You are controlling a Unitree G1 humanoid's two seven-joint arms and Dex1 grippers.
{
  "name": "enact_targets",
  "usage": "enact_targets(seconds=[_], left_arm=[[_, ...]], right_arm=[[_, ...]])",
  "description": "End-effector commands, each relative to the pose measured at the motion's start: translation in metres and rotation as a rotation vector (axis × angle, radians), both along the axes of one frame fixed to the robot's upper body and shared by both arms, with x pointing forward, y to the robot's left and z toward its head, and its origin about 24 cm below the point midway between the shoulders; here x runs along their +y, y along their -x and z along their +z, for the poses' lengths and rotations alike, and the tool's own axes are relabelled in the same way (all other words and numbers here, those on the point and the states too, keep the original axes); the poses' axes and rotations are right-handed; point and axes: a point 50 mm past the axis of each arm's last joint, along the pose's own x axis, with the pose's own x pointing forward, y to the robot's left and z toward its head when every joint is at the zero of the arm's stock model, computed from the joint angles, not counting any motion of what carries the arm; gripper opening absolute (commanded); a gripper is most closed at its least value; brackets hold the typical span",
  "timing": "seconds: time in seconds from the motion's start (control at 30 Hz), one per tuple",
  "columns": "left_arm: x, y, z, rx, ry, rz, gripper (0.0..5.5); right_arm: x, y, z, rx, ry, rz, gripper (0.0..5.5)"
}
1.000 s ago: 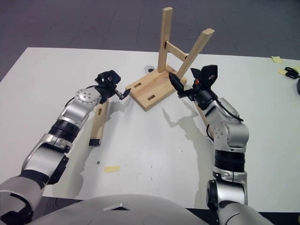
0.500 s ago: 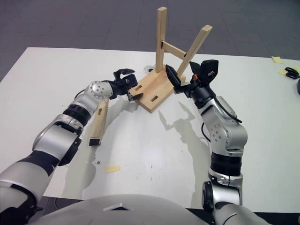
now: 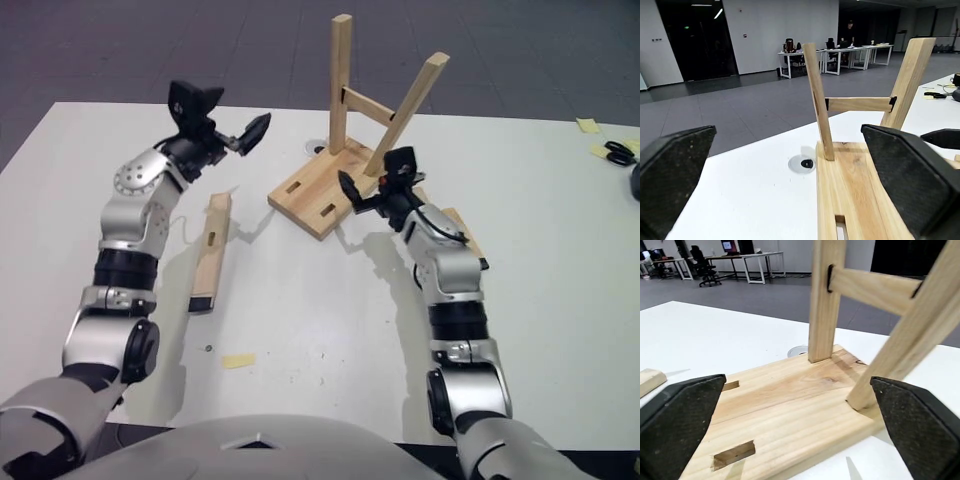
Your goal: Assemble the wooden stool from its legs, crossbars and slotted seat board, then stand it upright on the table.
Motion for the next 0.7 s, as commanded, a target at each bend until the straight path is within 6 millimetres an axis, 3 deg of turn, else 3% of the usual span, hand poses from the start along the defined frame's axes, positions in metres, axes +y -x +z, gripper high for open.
enact_targets(seconds=[0.03, 0.2, 0.33, 0.5, 0.7], left_arm=[[-0.007, 0.016, -0.012, 0.058, 0.021, -0.006, 5.40], [-0.016, 0.025, -0.016, 0.081, -0.010, -0.061, 5.40], [-0.016, 0.028, -0.018, 0.086, -0.049, -0.069, 5.40], [-0.002, 0.030, -0.016, 0.072, -0.081, -0.019, 5.40], [0.015, 0.030, -0.013, 0.052, -0.110, 0.059, 5.40]], right_arm=[[0.011, -0.021, -0.014, 0.037, 0.072, 0.060, 5.38], [0.020, -0.023, -0.049, 0.146, 0.315, 0.174, 5.38], [0.010, -0.010, -0.071, 0.227, 0.531, 0.323, 5.38], [-0.025, 0.017, -0.069, 0.274, 0.595, 0.384, 5.38], [-0.059, 0.055, -0.043, 0.283, 0.484, 0.250, 5.38]])
